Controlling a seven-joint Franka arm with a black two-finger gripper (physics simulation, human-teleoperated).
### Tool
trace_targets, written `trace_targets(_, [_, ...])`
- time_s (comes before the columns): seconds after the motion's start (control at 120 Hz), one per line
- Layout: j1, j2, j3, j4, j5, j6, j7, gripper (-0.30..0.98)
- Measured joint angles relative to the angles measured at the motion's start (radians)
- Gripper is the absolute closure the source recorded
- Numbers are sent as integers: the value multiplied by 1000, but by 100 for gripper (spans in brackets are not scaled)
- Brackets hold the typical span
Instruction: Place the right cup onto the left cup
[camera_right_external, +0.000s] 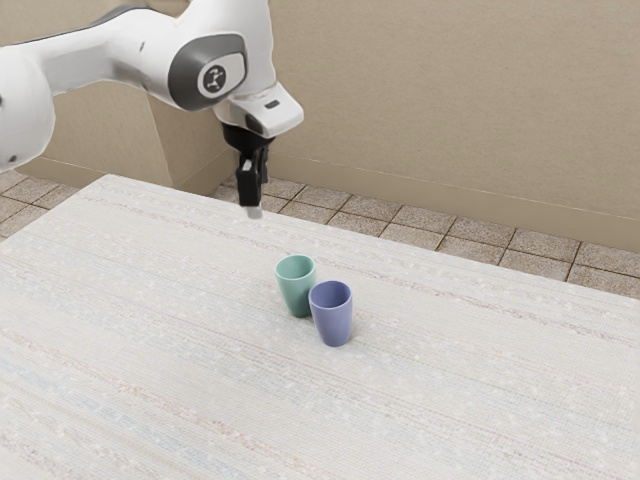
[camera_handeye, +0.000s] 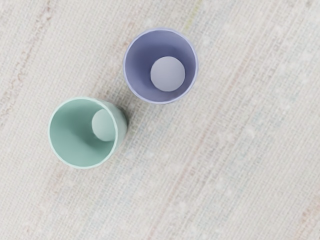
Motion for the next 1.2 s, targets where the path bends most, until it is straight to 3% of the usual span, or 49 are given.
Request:
trace_targets(0.308, [-61,51,-5,-170,-26,188,-24,0])
trace_targets(0.567, [-72,172,-8,-185,-30,332,-38,0])
trace_targets(0.917, [-95,176,-16,-270,-29,407,-89,0])
trace_targets(1.2, [-90,216,-19,-240,15,419,-120,25])
